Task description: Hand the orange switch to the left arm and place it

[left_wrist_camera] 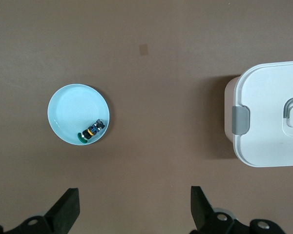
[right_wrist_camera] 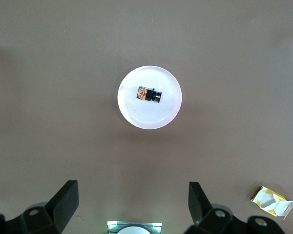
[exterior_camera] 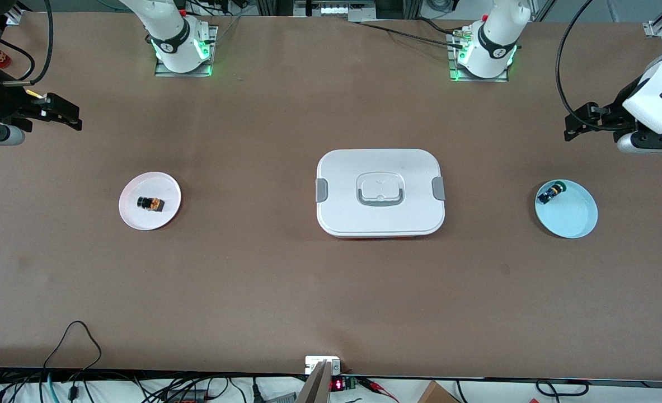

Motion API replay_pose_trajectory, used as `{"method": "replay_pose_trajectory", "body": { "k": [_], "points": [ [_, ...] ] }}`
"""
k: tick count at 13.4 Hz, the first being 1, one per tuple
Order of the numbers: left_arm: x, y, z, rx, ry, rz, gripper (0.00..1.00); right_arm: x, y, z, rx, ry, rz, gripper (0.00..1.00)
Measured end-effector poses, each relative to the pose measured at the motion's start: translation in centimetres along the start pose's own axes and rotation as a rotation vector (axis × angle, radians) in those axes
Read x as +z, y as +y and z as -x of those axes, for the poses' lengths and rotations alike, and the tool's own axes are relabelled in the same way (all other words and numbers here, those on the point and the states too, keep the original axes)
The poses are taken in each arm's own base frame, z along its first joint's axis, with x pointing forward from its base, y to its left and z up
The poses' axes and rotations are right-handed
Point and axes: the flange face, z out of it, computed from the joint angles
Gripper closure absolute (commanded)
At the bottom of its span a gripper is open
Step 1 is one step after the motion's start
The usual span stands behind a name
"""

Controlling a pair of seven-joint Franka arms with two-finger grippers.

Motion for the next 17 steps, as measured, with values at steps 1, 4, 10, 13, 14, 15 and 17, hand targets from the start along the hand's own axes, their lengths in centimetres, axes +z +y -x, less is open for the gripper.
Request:
{"method": "replay_pose_trajectory", "body": {
  "k": [1,4,10,13,14,15,17],
  "points": [
    [0.0,0.0,0.0,0.0,0.0,0.0,0.0,0.6,0.0,-0.3,-0.001,-0.012,0.0,0.0],
    [0.0,0.0,0.0,0.0,0.0,0.0,0.0,3.1,-0.1,-1.8,-0.003,-0.061,-0.002,0.0],
    [0.0,0.1,0.0,0.002,-0.002,0.0,0.0,7.9,-0.1,-5.1,-0.001,-0.104,-0.002,0.0],
    [0.1,0.2,0.2,0.004,-0.016,-0.001,0.0,10.7,0.3,-7.5,0.006,-0.072,0.0,0.0],
    [0.2,0.2,0.2,0.004,-0.018,-0.001,0.0,11.8,0.3,-8.2,0.005,-0.074,0.0,0.0],
    [0.2,0.3,0.2,0.005,-0.019,-0.001,0.0,13.1,0.2,-8.9,0.003,-0.08,0.0,0.0],
    [0.2,0.3,0.2,0.006,-0.019,-0.001,0.0,15.9,-0.6,-10.2,-0.015,-0.098,0.014,0.0]
  ]
}}
